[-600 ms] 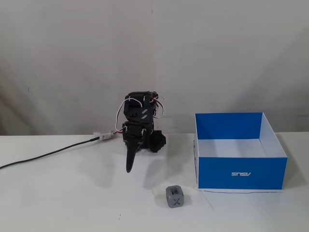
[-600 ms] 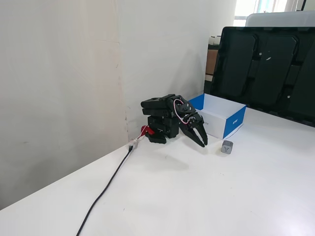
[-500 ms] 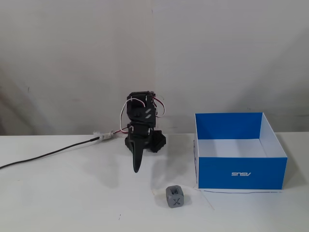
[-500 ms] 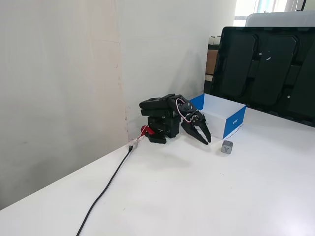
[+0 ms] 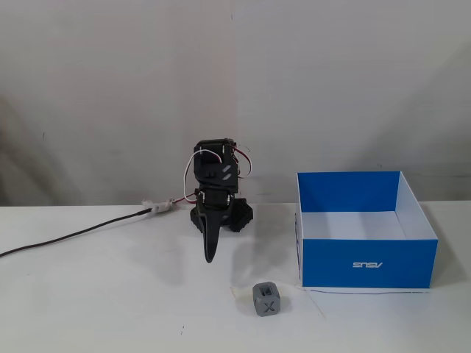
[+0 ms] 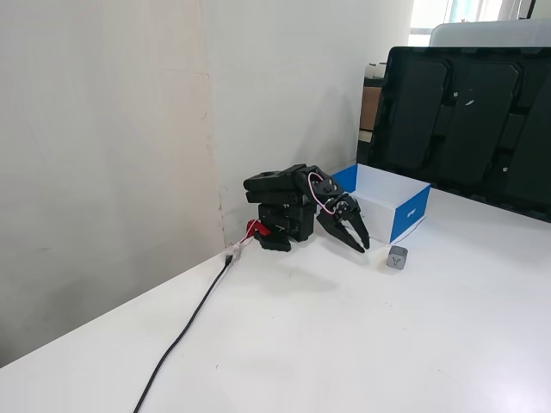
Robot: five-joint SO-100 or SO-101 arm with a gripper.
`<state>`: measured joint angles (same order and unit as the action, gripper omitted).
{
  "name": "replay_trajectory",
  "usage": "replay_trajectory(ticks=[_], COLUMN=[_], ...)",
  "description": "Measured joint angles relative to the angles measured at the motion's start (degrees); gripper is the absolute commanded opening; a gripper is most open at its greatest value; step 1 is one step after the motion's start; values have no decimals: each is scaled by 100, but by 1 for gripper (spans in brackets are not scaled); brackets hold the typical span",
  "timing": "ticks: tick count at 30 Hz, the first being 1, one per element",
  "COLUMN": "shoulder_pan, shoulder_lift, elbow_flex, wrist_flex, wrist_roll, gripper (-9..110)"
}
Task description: Pick the gray block and keep it in the box.
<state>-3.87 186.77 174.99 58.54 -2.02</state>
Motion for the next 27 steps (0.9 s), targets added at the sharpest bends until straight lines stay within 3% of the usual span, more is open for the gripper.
replay_trajectory(ticks=[6, 14, 17, 21, 27], shoulder_pan=[-281, -835, -1204, -1626, -2188], shoulder_lift=[-193, -4526, -5739, -6706, -7919], elbow_flex=[-686, -3305, -3858, -4245, -4693], wrist_flex=[237, -202, -220, -220, -255], wrist_roll=[0, 0, 123, 176, 325], gripper=[0, 1, 5, 23, 28])
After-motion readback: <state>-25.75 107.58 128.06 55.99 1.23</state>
